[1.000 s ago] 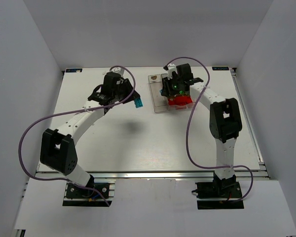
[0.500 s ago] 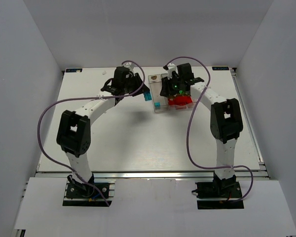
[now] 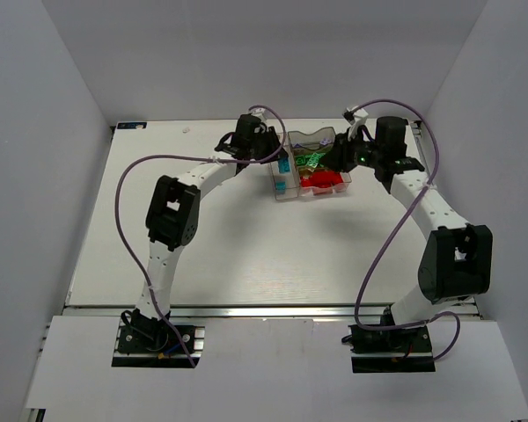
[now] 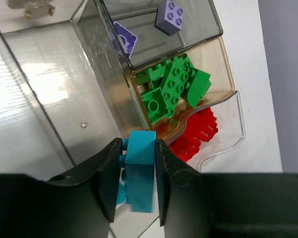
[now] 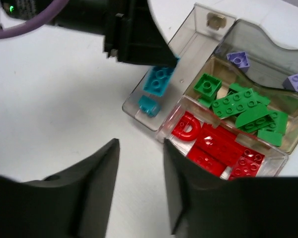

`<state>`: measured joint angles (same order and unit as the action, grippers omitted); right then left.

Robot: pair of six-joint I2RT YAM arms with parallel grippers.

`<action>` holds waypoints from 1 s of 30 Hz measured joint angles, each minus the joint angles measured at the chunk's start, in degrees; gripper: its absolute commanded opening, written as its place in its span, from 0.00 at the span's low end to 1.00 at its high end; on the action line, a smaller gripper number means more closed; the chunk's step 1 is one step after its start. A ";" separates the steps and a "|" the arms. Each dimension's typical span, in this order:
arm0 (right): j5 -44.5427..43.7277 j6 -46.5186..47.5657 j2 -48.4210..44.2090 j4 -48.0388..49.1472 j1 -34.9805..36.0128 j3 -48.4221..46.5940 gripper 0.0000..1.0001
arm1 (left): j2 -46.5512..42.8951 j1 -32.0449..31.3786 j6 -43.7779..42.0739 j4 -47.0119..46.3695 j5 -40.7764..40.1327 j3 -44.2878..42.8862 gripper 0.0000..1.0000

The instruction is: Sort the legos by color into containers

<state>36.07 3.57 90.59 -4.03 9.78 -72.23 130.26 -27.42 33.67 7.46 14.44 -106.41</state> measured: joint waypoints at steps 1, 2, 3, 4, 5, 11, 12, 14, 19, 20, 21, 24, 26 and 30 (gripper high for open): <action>0.55 -0.09 -0.28 -0.02 -0.17 0.81 0.62 | 1.07 -0.17 -0.31 1.31 -0.33 -1.68 0.54; 0.98 -0.15 -0.35 -0.15 -0.22 1.38 0.70 | 2.27 -0.42 -0.42 2.29 -0.66 -3.52 0.60; 1.31 -0.17 -0.35 -0.33 -0.28 1.90 0.76 | 2.99 -0.61 -0.85 3.30 -0.96 -4.92 0.61; 1.53 -0.42 -0.35 -0.63 -0.44 2.29 0.87 | 3.54 -0.76 -1.09 4.33 -1.38 -6.14 0.69; 1.81 -0.59 -0.35 -0.98 -0.61 2.58 0.89 | 3.58 -0.87 -1.38 4.96 -1.70 -6.71 0.71; 3.34 -0.61 -1.88 -2.29 -2.19 3.74 0.89 | 3.02 -1.16 -2.38 6.73 -2.69 -8.41 0.77; 3.58 -0.57 -2.56 -2.89 -2.45 3.82 0.89 | 2.67 -1.16 -2.67 7.04 -2.67 -8.41 0.77; 3.98 -0.07 -3.89 -3.69 -2.84 3.67 0.89 | 1.11 -1.16 -3.56 7.08 -2.16 -7.34 0.81; 4.00 1.31 -4.70 -10.82 -3.39 -2.49 0.89 | -13.77 -0.76 -5.55 3.93 -1.29 8.70 0.98; 3.34 1.09 -5.05 -11.32 -3.41 -3.26 0.89 | -18.95 -0.63 -5.75 2.12 -1.27 14.10 0.98; 2.51 0.81 -5.70 -11.65 -3.41 -3.48 0.89 | -24.33 -0.44 -5.92 0.52 -1.27 19.23 0.98; -1.29 -0.33 -8.90 -13.29 -3.37 -2.93 0.89 | -40.24 -0.31 -6.32 -3.32 -1.51 31.43 0.98; -4.00 -0.52 -11.47 -14.16 -3.39 -2.32 0.89 | -48.94 -0.24 -6.88 -5.53 -1.81 36.61 0.98; -10.05 -0.09 -18.12 -15.08 -3.39 0.76 0.89 | -61.51 -0.42 -7.50 -8.87 -2.58 44.74 0.98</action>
<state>26.02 3.49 72.47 -19.11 6.39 -71.46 68.75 -27.83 26.17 -1.41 11.86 -61.67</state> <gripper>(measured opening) 0.894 0.979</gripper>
